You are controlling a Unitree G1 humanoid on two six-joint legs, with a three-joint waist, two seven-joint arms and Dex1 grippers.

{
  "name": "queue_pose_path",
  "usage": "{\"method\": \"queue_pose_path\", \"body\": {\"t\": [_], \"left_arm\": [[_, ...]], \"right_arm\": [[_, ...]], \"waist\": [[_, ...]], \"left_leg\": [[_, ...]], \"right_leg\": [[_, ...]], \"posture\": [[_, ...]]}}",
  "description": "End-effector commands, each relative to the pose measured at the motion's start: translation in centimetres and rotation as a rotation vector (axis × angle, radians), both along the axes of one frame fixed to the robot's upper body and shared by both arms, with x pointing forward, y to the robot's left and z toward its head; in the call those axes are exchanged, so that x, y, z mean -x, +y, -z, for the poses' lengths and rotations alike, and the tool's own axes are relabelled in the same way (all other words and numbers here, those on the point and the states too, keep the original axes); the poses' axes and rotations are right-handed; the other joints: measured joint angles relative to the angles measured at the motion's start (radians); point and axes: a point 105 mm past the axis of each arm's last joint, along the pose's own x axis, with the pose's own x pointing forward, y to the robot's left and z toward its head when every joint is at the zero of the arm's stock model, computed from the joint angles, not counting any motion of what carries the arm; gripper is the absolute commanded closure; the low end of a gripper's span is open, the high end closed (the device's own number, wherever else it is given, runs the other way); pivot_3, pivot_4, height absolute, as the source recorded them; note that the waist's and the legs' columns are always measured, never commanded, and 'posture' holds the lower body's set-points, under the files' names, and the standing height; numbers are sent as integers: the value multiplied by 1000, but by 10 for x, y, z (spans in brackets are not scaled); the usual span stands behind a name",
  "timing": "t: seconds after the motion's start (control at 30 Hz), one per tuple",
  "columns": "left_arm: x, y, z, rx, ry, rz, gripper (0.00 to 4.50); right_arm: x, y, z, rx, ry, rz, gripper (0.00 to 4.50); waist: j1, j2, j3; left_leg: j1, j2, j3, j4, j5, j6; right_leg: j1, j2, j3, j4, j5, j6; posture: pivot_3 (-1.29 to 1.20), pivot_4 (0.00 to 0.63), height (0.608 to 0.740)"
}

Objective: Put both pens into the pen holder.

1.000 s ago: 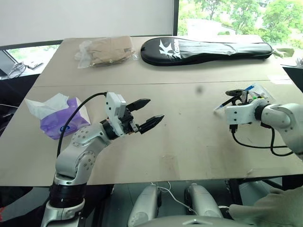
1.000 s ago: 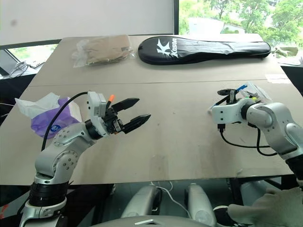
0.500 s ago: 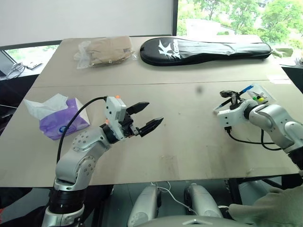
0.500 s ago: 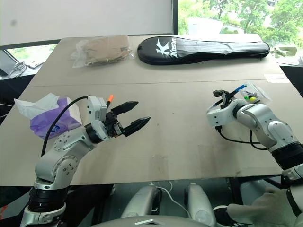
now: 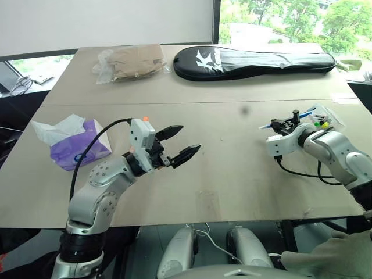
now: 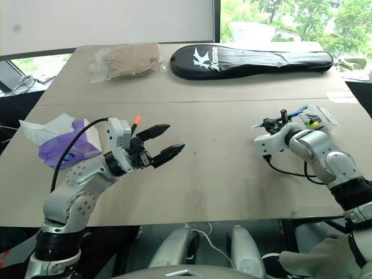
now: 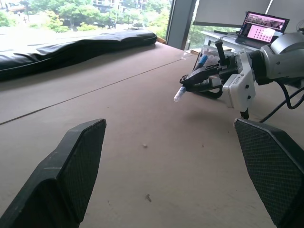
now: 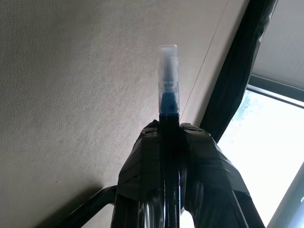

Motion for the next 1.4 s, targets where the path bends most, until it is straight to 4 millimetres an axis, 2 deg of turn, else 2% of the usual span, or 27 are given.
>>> {"method": "queue_pose_path", "body": {"t": [0.03, 0.23, 0.5, 0.67, 0.83, 1.03, 1.2, 1.4], "left_arm": [[2, -2, -8, 5, -47, 12, 0], [1, -3, -7, 9, -44, 16, 0], [1, -4, -7, 12, -42, 19, 0], [0, -5, -6, 10, -40, 24, 0], [-1, -4, -7, 11, -42, 24, 0], [0, -5, -6, 12, -42, 25, 0], [-1, -4, -7, 13, -45, 21, 0], [-1, -4, -7, 13, -49, 18, 0]], "right_arm": [[2, 8, -38, -113, -103, -20, 4355], [6, 9, -69, -385, -151, 51, 4355], [12, -18, -118, -1054, -152, 187, 4355], [19, -19, -118, -1227, -84, 165, 4355], [22, -19, -113, -1260, -58, 161, 4355], [22, -20, -98, -1135, -71, 113, 4355], [18, -20, -101, -1048, -107, 57, 4355], [11, -15, -106, -1026, -99, 2, 4355]], "waist": [[-2, 0, 0], [0, 0, 0], [0, 0, 0], [-1, 0, 0], [-1, 0, 0], [-1, 0, 0], [-1, 0, 0], [-1, 0, 0]], "left_leg": [[0, 0, 0, 0, 0, 0], [0, 0, 0, 0, 0, 0], [0, 0, -2, 0, -1, 3], [0, 0, -2, 0, -2, 4], [0, 0, -1, 0, -3, 4], [0, 0, -1, 0, -3, 4], [0, 0, -1, 0, -2, 4], [0, 0, 0, 0, -2, 4]], "right_leg": [[0, 0, 0, 0, 0, 0], [0, 0, 0, 0, 0, 0], [0, 0, 0, 0, 0, 0], [0, 0, 0, 0, 0, 0], [0, 0, 0, 1, 0, 0], [0, 0, 0, 1, 0, 0], [0, 0, 0, 1, 0, 0], [0, 0, 0, 1, 0, 0]], "posture": [[0, 150, 740], [0, 150, 740], [0, 150, 740], [0, 150, 740], [0, 150, 740], [0, 150, 740], [0, 150, 740], [0, 150, 740]]}}
